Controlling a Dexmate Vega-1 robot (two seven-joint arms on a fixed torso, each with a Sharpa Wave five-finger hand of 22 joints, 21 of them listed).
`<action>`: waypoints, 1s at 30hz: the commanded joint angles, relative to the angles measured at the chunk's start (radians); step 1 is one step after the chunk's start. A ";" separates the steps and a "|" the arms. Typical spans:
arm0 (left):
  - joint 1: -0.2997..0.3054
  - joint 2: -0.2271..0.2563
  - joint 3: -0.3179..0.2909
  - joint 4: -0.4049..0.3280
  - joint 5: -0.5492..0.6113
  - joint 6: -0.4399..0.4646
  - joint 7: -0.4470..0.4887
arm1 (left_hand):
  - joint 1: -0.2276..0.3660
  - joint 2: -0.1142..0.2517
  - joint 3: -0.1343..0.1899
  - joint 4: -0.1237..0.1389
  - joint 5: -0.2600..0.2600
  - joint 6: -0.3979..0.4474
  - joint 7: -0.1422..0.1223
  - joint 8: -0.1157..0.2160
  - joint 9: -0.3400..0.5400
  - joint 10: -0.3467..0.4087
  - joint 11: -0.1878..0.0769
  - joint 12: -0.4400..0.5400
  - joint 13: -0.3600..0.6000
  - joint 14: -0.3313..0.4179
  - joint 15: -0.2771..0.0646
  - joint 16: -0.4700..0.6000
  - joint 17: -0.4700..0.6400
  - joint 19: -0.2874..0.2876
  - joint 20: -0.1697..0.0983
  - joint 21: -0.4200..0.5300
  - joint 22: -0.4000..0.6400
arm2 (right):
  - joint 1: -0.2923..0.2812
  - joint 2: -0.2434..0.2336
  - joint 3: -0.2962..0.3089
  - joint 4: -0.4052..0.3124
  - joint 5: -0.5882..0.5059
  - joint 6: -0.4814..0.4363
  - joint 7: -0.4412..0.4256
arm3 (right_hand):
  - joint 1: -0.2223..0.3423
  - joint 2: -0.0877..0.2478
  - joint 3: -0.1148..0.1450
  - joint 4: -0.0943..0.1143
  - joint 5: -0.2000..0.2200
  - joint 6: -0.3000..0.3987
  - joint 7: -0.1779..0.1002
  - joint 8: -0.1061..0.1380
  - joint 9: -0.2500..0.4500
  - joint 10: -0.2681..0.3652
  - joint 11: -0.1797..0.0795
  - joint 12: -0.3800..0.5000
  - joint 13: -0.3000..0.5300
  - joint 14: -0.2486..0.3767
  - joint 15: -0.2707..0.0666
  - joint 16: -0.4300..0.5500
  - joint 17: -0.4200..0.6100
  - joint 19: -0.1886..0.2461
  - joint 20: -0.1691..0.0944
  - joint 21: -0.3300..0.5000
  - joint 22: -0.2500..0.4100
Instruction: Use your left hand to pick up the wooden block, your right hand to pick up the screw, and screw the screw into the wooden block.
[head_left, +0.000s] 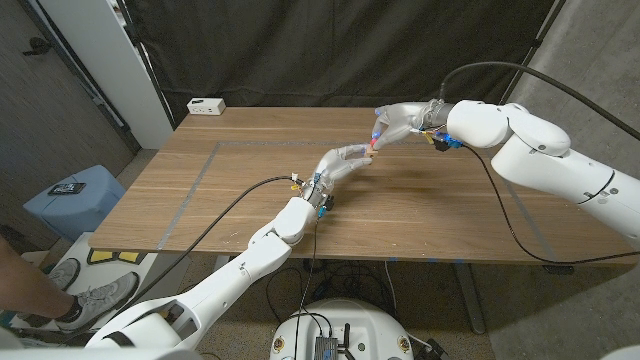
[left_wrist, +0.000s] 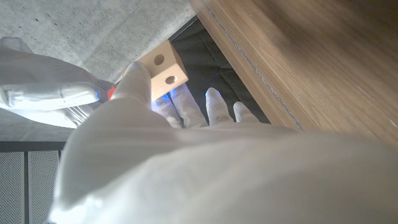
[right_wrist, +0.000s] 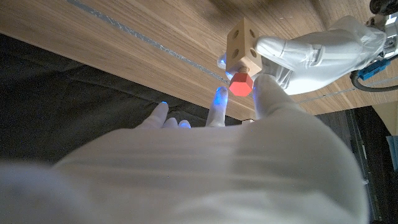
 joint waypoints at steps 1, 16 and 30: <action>0.002 0.004 0.001 -0.007 0.000 0.002 -0.006 | 0.004 0.005 -0.002 -0.001 0.000 0.001 -0.003 0.008 0.005 -0.003 0.000 0.003 0.002 0.002 -0.098 0.000 0.003 0.001 0.001 0.007 0.002 | -0.004 0.005 -0.008 -0.022 -0.015 -0.044 -0.014 | -0.003 0.004 0.006 0.003 -0.003 0.019 0.000 0.012 0.006 0.016 0.005 0.011 0.005 0.014 0.006 0.009 0.002 0.017 0.000 0.006 0.004; 0.008 0.008 -0.001 -0.015 -0.001 0.008 -0.006 | 0.004 0.006 -0.002 -0.001 0.000 0.000 -0.002 0.007 0.005 -0.003 0.000 0.003 0.001 0.003 -0.097 0.001 0.003 0.002 0.002 0.007 0.002 | -0.006 0.002 -0.016 -0.038 -0.028 -0.071 -0.021 | 0.005 0.009 0.009 -0.003 -0.003 0.041 0.007 0.032 0.015 0.039 0.019 0.015 0.005 0.024 0.015 0.010 0.000 0.031 0.007 0.007 0.004; 0.013 0.012 -0.003 -0.022 0.000 0.012 -0.003 | 0.006 0.008 -0.002 -0.001 0.000 -0.001 -0.003 0.007 0.005 -0.002 0.000 0.004 0.001 0.003 -0.096 0.001 0.003 0.001 0.003 0.007 0.002 | -0.012 0.006 -0.026 -0.049 -0.047 -0.097 -0.034 | 0.008 0.013 0.009 -0.004 -0.003 0.066 0.011 0.053 0.024 0.061 0.024 0.020 0.006 0.038 0.015 0.013 0.000 0.042 0.010 0.008 0.004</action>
